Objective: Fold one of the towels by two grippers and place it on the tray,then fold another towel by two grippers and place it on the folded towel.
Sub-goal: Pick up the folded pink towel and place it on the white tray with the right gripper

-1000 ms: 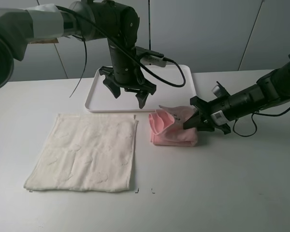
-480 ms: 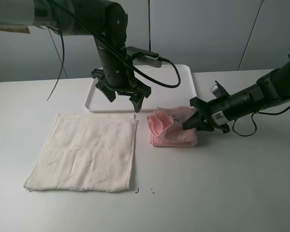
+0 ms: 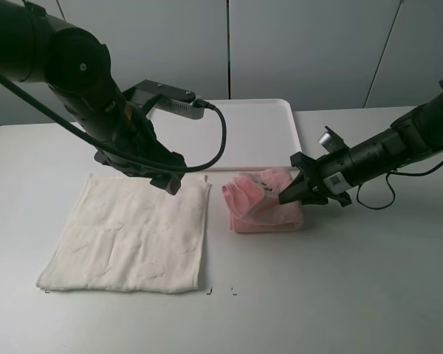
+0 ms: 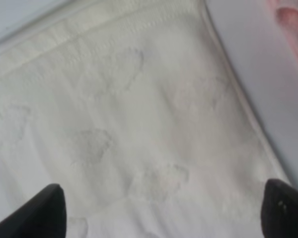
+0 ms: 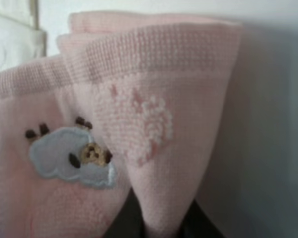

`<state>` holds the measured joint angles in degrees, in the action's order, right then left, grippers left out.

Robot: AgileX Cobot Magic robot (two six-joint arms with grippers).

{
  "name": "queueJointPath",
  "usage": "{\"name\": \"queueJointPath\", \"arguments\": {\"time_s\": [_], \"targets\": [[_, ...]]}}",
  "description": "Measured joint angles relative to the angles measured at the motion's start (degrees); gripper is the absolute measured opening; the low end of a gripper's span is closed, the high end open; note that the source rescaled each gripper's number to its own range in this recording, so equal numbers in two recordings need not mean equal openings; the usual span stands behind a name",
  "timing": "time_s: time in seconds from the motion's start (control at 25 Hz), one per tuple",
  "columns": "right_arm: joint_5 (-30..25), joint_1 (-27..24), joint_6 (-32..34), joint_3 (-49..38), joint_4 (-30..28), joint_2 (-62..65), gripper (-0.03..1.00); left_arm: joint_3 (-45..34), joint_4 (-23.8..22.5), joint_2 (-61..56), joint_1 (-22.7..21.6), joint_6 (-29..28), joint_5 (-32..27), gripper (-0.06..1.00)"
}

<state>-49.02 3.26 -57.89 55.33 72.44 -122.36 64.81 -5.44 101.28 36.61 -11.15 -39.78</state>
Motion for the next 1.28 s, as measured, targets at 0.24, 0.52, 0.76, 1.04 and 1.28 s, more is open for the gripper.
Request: {"name": "queueJointPath", "arguments": {"time_s": [0.24,0.52,0.76,1.04,1.28], "targets": [[-4.46,1.46,7.9,8.65,-6.17,3.58,0.07,-0.12,-0.31,-0.15,0.0,-0.64,1.62,1.0],[-9.42,8.04,24.52,32.68,-16.72,2.28,0.07,-0.12,-0.21,-0.15,0.0,-0.64,3.4,1.0],[-13.54,12.06,35.77,57.38,-17.33,-6.19,0.07,-0.12,-0.21,-0.15,0.0,-0.64,3.4,1.0],[-14.13,13.83,39.19,69.8,-12.07,-17.56,0.07,-0.12,-0.21,-0.15,0.0,-0.64,3.4,1.0],[-7.96,13.83,38.09,70.02,-14.28,-23.34,0.07,-0.12,-0.21,-0.15,0.0,-0.64,3.4,1.0]]}}
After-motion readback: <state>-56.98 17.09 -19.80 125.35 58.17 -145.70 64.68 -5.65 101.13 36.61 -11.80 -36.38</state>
